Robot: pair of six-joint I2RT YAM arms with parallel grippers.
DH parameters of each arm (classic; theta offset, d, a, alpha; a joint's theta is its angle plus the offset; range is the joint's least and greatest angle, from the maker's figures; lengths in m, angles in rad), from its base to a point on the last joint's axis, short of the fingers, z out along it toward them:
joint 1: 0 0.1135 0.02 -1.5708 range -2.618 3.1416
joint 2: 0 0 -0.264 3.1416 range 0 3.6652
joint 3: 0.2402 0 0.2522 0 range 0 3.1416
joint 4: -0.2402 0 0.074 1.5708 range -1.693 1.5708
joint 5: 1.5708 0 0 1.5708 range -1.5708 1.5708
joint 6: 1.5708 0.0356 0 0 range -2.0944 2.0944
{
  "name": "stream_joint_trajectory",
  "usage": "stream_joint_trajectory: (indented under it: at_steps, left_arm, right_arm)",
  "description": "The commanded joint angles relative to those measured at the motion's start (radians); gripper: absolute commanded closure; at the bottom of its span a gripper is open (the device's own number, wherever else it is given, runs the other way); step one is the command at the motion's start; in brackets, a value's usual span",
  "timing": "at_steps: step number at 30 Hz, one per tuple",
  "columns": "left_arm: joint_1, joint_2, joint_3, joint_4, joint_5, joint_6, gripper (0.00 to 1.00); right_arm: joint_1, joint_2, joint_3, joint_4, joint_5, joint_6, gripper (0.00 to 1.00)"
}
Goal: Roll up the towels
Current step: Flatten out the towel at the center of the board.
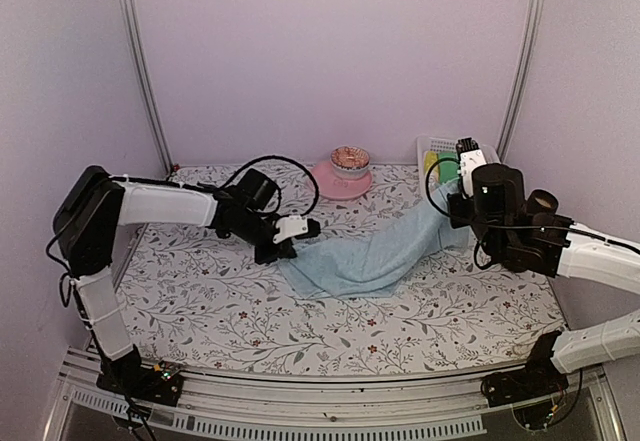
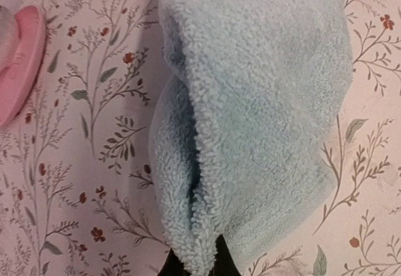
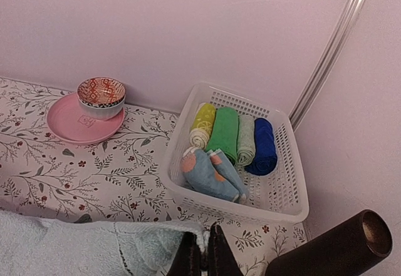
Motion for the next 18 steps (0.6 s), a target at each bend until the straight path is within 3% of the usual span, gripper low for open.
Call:
stream_joint_trajectory:
  at_steps: [1,7,10,11,14,16,18]
  left_arm:
    - [0.036,-0.26,-0.053,-0.002,-0.124,-0.009,1.0]
    - [0.058,-0.5,-0.234,0.083,-0.363,0.065,1.0]
    - [0.057,-0.56,-0.304,0.027,-0.346,0.074,1.0]
    - [0.055,-0.578,-0.322,-0.029,-0.291,0.08,0.9]
    - [0.048,-0.632,-0.386,-0.163,-0.136,0.122,0.48]
    - [0.048,-0.657,-0.42,-0.207,-0.083,0.133,0.32]
    - [0.062,-0.674,-0.438,-0.223,-0.043,0.139,0.23]
  right_arm:
    - [-0.002,-0.05,-0.019,0.038,0.006,0.014,0.98]
    - [-0.002,-0.065,-0.041,0.079,-0.053,0.014,0.98]
    - [-0.003,-0.042,-0.04,0.086,-0.106,0.013,0.98]
    - [-0.003,-0.031,-0.041,0.086,-0.123,0.011,0.98]
    - [-0.002,0.008,-0.03,0.067,-0.163,0.013,0.98]
    - [-0.002,0.029,-0.027,0.056,-0.177,0.015,0.98]
    - [-0.001,0.041,-0.028,0.05,-0.189,0.047,0.98]
